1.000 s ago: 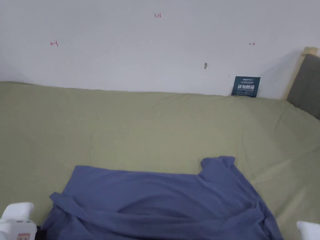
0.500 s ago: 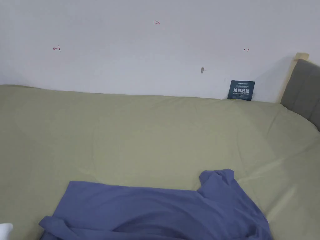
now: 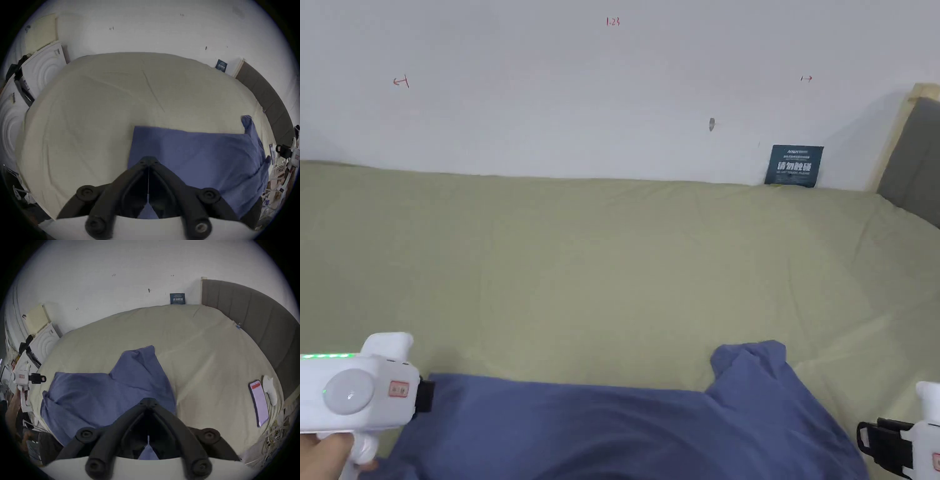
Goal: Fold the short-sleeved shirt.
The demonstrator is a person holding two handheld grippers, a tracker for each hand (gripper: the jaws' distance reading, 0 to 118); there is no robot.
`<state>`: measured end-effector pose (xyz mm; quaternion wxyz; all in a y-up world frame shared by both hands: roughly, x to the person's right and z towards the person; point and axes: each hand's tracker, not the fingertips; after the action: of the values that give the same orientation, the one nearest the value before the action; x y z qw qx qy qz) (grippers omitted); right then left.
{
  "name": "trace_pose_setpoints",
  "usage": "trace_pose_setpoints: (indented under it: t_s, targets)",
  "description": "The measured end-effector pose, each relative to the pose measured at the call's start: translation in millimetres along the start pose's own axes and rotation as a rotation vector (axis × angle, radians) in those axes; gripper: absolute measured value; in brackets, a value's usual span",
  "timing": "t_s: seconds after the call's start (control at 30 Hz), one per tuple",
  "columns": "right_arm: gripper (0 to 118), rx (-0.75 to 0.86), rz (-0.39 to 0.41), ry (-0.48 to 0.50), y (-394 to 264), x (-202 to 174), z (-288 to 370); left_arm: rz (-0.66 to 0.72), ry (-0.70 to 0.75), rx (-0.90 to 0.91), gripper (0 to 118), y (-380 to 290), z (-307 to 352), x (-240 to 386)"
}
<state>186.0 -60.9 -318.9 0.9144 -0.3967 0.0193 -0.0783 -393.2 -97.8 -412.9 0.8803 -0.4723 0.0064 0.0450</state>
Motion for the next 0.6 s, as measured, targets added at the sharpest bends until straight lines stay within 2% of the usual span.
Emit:
trace_pose_setpoints:
  t_s: [0.03,0.1,0.27,0.3,0.33,0.4,0.43,0.47,0.5,0.53,0.57,0.6]
  targets:
    - [2,-0.007,0.0,0.0,2.2,0.3,-6.2,-0.007,-0.008,-0.014,35,5.0,-6.5,0.0]
    - [2,-0.025,0.005,-0.009,5.9,5.8,-19.6,-0.019,-0.009,-0.055,118,12.9,-27.4,2.1]
    - [2,-0.063,0.025,-0.016,9.3,15.3,-41.7,-0.024,0.065,-0.102,117,25.2,-82.2,-0.8]
    - [2,-0.068,0.026,-0.018,9.8,16.2,-44.7,-0.025,0.065,-0.111,112,24.1,-75.5,-1.2]
    - [2,-0.072,0.029,-0.021,10.5,16.9,-47.3,-0.028,0.059,-0.117,95,24.0,-78.0,-2.3]
    - [2,-0.079,0.035,-0.027,11.6,22.3,-51.1,-0.029,0.056,-0.111,45,23.8,-75.8,-2.7]
    - [2,-0.081,0.037,-0.028,13.4,23.6,-52.9,-0.034,0.058,-0.096,12,20.0,-65.3,-0.5]
    - [2,-0.084,0.039,-0.03,15.8,24.6,-54.6,-0.047,0.049,-0.078,0,19.7,-62.0,-2.6]
    - [9,-0.083,0.041,-0.031,17.1,26.5,-56.3,-0.056,-0.001,-0.078,0,20.2,-63.0,-5.2]
    - [35,-0.079,0.045,-0.032,19.4,28.2,-58.9,-0.046,0.0,-0.085,0,19.4,-64.8,-6.6]
    - [70,-0.083,0.046,-0.027,24.1,28.0,-62.0,-0.058,0.02,-0.098,0,16.1,-59.6,-0.7]
    - [87,-0.101,0.042,-0.018,28.4,30.1,-67.8,-0.064,0.014,-0.093,0,14.2,-61.1,-1.8]
